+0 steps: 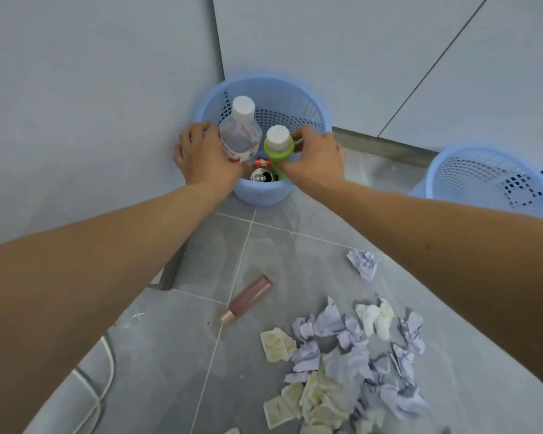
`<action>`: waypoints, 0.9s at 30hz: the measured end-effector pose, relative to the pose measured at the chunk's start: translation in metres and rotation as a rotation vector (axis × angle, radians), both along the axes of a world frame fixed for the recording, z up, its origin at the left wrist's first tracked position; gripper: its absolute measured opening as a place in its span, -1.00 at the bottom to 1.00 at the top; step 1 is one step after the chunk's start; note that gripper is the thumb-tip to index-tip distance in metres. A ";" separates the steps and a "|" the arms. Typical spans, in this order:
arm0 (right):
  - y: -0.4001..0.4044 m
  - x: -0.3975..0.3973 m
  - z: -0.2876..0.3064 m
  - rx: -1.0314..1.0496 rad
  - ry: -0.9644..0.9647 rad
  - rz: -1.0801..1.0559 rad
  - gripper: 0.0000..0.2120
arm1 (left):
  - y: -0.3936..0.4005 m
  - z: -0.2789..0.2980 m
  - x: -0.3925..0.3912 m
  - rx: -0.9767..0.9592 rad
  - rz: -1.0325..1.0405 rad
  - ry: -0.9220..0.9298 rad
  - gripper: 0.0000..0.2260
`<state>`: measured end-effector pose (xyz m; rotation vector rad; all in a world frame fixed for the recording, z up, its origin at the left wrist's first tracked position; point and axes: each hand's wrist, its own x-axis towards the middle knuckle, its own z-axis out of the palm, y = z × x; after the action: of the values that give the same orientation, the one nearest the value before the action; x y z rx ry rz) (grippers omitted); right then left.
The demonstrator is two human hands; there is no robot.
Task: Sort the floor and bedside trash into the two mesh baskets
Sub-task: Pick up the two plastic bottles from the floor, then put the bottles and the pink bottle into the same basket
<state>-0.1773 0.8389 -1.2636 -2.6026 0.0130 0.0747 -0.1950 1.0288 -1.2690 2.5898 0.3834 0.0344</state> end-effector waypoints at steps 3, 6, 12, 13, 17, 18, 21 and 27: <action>-0.003 -0.013 0.005 0.059 -0.084 0.001 -0.54 | 0.001 0.005 -0.013 -0.044 -0.019 -0.023 -0.15; -0.013 -0.047 0.019 0.091 -0.257 -0.003 -0.62 | 0.002 0.022 -0.039 -0.083 -0.076 -0.137 -0.26; -0.037 -0.198 0.030 0.230 0.024 -0.002 -0.81 | 0.006 0.054 -0.153 -0.207 -0.112 -0.115 -0.65; -0.040 -0.231 0.034 0.242 0.083 -0.005 -0.82 | 0.008 0.055 -0.180 -0.256 -0.113 -0.063 -0.70; -0.040 -0.346 0.058 0.253 0.256 -0.086 -0.84 | 0.015 0.064 -0.274 -0.410 -0.095 0.148 -0.83; -0.038 -0.370 0.064 0.257 0.297 -0.118 -0.84 | 0.016 0.066 -0.294 -0.417 -0.107 0.193 -0.83; -0.027 -0.435 0.074 0.265 0.357 -0.212 -0.82 | 0.020 0.077 -0.344 -0.432 -0.186 0.294 -0.85; 0.016 -0.551 0.048 0.237 0.565 -0.380 -0.75 | 0.032 0.081 -0.408 -0.397 -0.210 0.448 -0.87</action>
<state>-0.7287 0.8549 -1.2153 -2.2190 0.6532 0.6262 -0.6026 1.0609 -1.1883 2.2108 0.2409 -0.6387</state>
